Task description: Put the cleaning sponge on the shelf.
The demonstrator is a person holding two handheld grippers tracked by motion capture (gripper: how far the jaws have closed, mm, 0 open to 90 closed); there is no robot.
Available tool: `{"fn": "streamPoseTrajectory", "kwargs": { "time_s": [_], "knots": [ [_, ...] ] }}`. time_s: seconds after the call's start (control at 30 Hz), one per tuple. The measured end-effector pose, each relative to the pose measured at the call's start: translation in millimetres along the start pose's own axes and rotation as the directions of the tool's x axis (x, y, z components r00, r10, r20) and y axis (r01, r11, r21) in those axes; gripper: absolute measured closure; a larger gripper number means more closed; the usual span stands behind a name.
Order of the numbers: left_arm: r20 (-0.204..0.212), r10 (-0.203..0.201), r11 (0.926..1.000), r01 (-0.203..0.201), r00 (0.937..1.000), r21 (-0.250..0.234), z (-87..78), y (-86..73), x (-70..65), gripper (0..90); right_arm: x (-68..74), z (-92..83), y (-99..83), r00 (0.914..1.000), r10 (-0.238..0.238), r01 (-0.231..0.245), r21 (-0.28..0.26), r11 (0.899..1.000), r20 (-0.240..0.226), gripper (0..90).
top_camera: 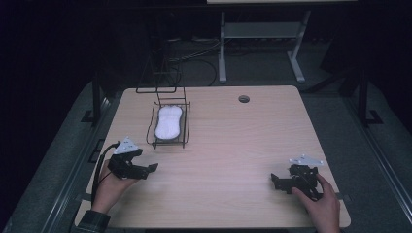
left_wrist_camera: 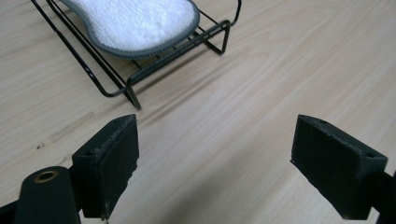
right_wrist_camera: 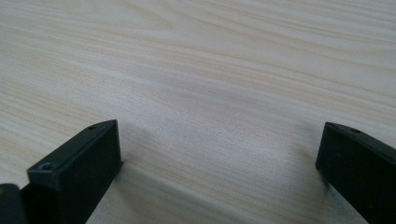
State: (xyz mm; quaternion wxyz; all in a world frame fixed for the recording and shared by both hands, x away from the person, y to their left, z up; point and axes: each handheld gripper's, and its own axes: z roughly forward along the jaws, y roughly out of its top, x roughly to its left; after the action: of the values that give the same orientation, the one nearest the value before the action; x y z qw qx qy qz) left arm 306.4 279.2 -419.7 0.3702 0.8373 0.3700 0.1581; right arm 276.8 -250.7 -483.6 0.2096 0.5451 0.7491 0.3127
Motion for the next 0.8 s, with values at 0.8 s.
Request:
{"fn": "streamPoseTrajectory", "kwargs": {
  "time_s": [0.8],
  "knots": [
    [0.007,0.03,0.9969,-0.03,0.9995,0.072,12.0,-33.0,-19.1,14.4,0.0,0.0,0.0,1.0,0.0,0.0,0.0,1.0,0.0,0.0]
  ]
}}
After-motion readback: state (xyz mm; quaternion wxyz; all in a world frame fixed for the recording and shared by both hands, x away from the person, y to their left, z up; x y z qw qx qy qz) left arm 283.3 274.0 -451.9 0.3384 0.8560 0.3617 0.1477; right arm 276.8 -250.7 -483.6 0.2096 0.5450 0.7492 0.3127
